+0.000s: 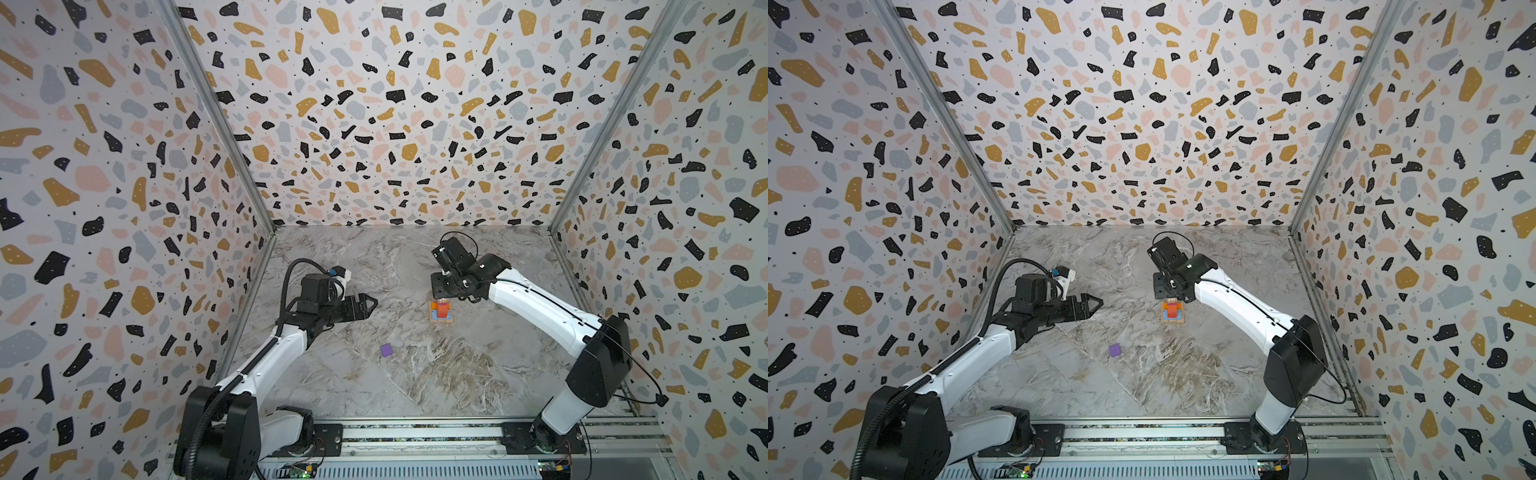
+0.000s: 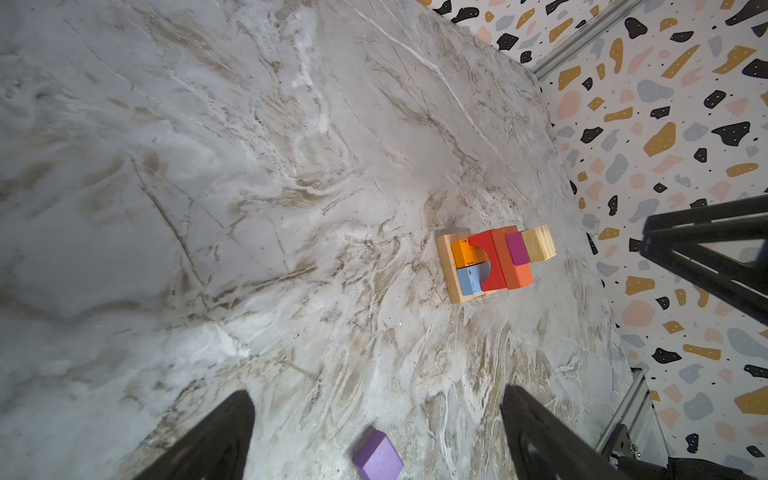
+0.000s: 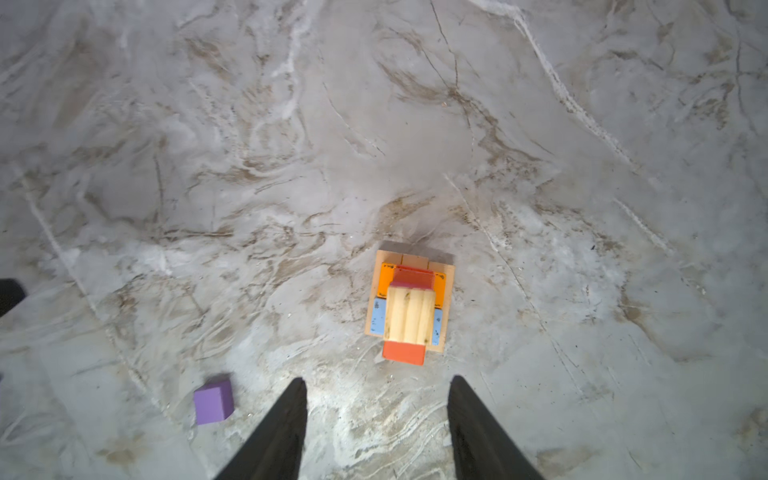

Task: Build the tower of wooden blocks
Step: 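Open the right gripper and move it over the purple cube, then lower the right gripper and close on the purple cube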

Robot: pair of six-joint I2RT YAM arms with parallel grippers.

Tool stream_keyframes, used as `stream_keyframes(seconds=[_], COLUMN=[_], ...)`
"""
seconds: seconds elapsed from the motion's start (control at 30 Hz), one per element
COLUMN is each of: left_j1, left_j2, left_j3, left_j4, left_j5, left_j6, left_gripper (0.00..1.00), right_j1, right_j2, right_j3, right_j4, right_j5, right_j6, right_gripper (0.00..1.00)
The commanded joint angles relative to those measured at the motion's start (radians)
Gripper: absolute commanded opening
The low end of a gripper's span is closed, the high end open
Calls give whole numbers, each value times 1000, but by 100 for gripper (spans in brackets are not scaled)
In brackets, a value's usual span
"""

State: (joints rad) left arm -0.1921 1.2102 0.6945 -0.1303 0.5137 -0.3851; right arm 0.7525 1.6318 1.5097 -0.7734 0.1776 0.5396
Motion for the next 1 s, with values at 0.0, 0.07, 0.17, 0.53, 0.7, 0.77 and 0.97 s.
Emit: stream_keyframes(seconds=[0.0,0.07,0.17,0.53,0.7,0.77,0.97], left_j1=[2,4,9,45,71,75,82], left_j2=[12,17,17,5,-1,-3,-6], left_j3=[25,27,30,27,24,24,24], left_j4=[8,2,-3,0,5,2,0], left_j5=[-9,-12,-22,-32,-38,-43,-46], left_j6=[12,12,9,-1,-12,-12,-9], left_gripper=[94,94,94,94,94,94,94], right_j1=[37,57,96,258,300,310,345], right_j2=[-66,-85,-108,-47,28,64,153], right_j3=[-47,-71,-118,-246,-281,-283,-258], right_j4=[-9,-3,33,203,285,304,350], right_j5=[-19,-36,-67,-126,-133,-138,-131], right_j6=[-51,-58,-60,-10,4,8,11], right_gripper=[58,59,63,70,69,68,62])
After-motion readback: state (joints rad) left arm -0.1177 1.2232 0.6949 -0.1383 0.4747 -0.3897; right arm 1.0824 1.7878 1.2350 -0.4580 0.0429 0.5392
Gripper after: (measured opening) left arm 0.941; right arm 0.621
